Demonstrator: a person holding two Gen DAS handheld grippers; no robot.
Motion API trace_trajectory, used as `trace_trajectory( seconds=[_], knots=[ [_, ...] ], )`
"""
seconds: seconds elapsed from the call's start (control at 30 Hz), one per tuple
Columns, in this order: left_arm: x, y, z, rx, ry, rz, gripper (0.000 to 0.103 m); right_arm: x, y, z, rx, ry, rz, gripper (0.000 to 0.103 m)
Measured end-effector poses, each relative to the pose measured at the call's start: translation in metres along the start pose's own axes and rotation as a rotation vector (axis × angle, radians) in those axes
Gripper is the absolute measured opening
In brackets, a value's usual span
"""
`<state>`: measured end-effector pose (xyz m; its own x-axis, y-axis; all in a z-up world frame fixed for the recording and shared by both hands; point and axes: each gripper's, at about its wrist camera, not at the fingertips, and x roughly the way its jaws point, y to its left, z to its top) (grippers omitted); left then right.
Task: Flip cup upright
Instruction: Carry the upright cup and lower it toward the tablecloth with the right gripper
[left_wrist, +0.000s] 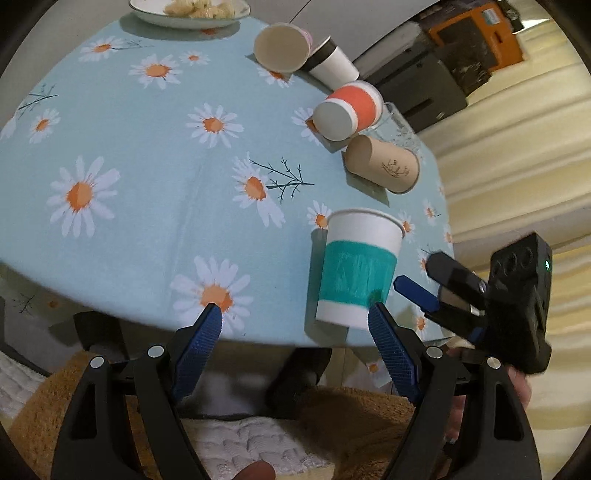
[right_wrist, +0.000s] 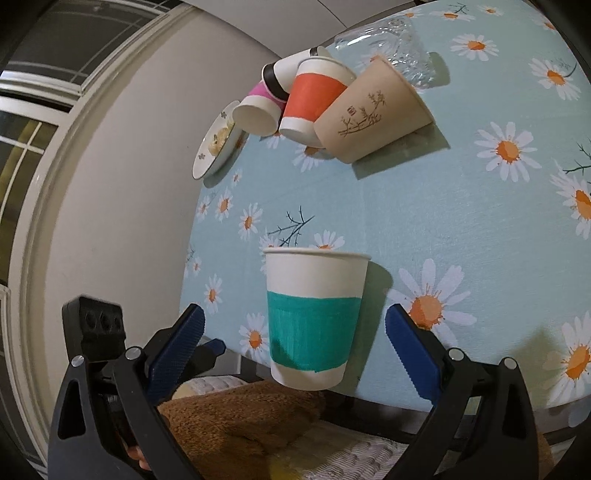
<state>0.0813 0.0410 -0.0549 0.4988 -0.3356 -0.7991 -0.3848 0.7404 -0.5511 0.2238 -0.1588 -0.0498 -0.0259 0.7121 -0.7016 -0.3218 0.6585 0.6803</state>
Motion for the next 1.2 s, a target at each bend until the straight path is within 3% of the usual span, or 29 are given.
trace_trajectory(
  seconds=[0.13,0.27,0.33,0.47,0.63,0.77,1.07,1.2],
  knots=[
    [-0.009,0.003,-0.021,0.035,-0.082,-0.062,0.08,0.002,0.003,-0.003,-0.023,0.005,-0.024,0.098],
    [-0.017,0.0,-0.039,0.114,-0.142,-0.06,0.08,0.006,0.007,-0.006,-0.056,0.012,-0.067,0.089],
    [-0.022,-0.005,-0.046,0.173,-0.155,-0.048,0.08,0.008,0.007,-0.008,-0.07,0.001,-0.107,0.089],
    [-0.035,-0.012,-0.056,0.277,-0.174,-0.038,0.08,0.015,0.013,-0.009,-0.093,0.011,-0.108,0.086],
    [-0.047,-0.017,-0.054,0.386,-0.233,0.037,0.08,0.028,0.024,-0.004,-0.134,0.049,-0.134,0.081],
    [-0.047,-0.012,-0.055,0.417,-0.232,0.026,0.08,0.038,0.024,0.002,-0.135,0.073,-0.153,0.075],
    [-0.04,-0.004,-0.054,0.386,-0.194,-0.026,0.08,0.05,0.019,0.004,-0.125,0.102,-0.194,0.073],
    [-0.041,-0.006,-0.057,0.399,-0.209,-0.009,0.08,0.056,0.021,0.007,-0.137,0.118,-0.201,0.073]
  ],
)
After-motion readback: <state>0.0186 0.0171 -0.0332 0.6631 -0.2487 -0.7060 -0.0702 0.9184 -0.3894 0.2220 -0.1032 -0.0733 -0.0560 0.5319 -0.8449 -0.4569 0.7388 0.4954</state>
